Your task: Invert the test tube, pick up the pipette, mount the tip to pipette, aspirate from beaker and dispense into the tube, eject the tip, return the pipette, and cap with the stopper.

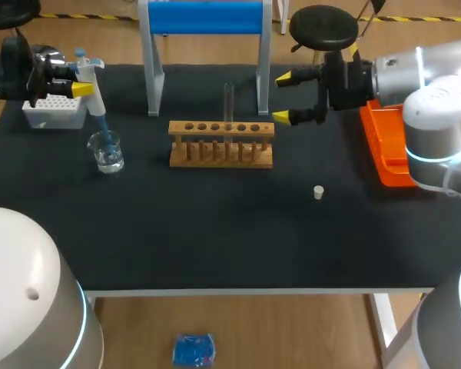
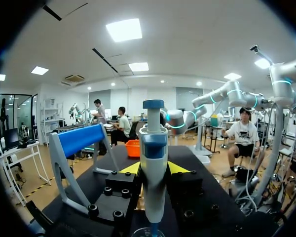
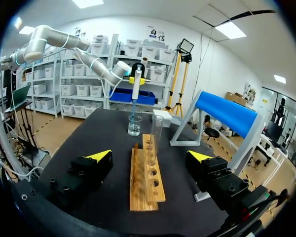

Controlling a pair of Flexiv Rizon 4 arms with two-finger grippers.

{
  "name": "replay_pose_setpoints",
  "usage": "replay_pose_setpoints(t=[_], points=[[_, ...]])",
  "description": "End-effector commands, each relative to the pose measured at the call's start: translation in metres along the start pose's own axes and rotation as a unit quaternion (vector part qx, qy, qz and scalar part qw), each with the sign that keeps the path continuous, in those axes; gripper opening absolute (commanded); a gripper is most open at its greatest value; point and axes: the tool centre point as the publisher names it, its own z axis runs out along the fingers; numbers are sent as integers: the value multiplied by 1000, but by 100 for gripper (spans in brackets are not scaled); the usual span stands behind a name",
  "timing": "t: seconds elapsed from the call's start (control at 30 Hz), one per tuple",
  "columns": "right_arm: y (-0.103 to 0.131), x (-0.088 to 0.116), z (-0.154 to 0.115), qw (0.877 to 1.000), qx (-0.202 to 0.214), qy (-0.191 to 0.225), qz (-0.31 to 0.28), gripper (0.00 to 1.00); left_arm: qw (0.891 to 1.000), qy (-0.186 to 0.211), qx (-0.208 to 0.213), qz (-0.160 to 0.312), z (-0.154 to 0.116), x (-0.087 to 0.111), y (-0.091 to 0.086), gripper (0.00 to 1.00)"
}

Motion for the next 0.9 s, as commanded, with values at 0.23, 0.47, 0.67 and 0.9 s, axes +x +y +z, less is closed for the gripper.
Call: replay_pose_setpoints(t=[0.23,0.47,0.67,0.9], points=[[4,0,1,1000,-3,5,-5,100,1000,1,-1,0,-1,0,-1,0],[10,3,-2,1000,-2,7,-12,100,1000,1,-1,0,-1,0,-1,0],[12,7,-3,1000,2,13,-17,100,1000,1,-1,0,-1,0,-1,0],[12,8,-2,1000,3,16,-16,100,1000,1,-1,0,-1,0,-1,0]])
